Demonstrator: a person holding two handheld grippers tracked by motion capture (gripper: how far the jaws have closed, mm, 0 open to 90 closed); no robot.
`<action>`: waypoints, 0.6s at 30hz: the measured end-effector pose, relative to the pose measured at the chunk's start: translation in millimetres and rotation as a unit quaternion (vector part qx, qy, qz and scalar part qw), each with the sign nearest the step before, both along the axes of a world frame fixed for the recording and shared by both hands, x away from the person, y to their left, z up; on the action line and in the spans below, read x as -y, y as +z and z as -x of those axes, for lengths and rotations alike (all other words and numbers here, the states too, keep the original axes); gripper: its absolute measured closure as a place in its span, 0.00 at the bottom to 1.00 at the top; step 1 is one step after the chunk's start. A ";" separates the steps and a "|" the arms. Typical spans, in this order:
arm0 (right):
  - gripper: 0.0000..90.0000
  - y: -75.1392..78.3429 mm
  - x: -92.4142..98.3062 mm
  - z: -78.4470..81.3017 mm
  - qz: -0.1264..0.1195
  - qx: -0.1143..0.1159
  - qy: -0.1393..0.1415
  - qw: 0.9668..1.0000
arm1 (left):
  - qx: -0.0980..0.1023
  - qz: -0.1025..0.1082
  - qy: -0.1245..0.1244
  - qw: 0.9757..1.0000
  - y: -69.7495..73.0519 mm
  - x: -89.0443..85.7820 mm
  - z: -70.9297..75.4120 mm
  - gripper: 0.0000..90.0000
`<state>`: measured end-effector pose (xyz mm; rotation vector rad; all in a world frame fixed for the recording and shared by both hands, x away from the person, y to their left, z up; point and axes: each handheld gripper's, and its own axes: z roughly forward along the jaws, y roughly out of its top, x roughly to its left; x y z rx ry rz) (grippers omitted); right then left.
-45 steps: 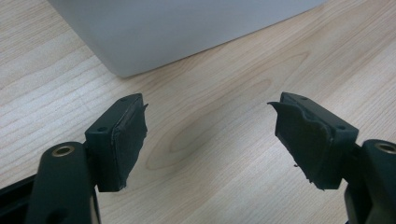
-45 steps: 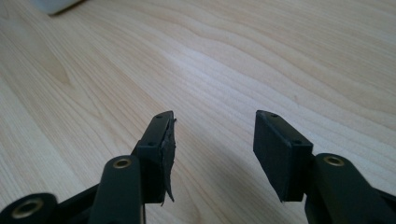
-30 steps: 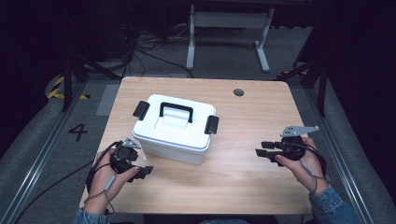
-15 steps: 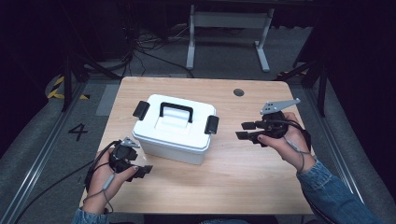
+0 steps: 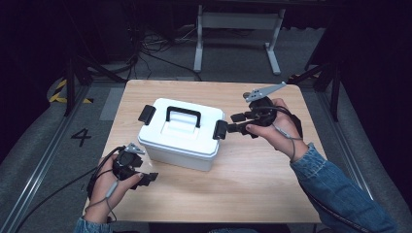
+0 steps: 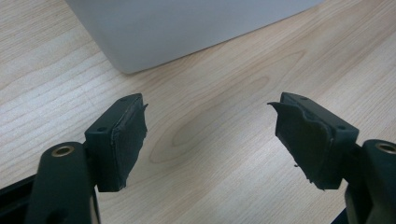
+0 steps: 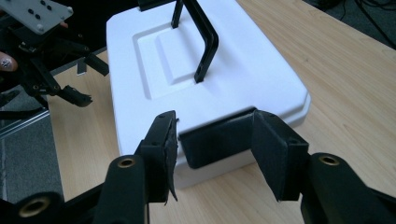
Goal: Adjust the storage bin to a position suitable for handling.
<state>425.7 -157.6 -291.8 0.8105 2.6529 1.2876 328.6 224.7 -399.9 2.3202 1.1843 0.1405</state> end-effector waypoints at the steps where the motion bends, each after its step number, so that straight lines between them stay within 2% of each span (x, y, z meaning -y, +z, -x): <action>1: 0.57 1.0 -3.8 -2.4 0.001 0.002 0.002 1.000 | 0.000 -0.001 -0.001 1.000 0.0 -0.4 -0.2 0.28; 14: 0.53 -0.6 -59.9 -31.6 0.015 0.004 0.029 0.999 | -0.002 0.000 -0.003 1.000 -0.5 -2.6 -0.7 0.28; 18: 0.53 -2.6 -70.2 -35.9 0.021 0.002 0.034 0.999 | -0.002 0.000 -0.002 1.000 -0.9 -2.6 -0.6 0.28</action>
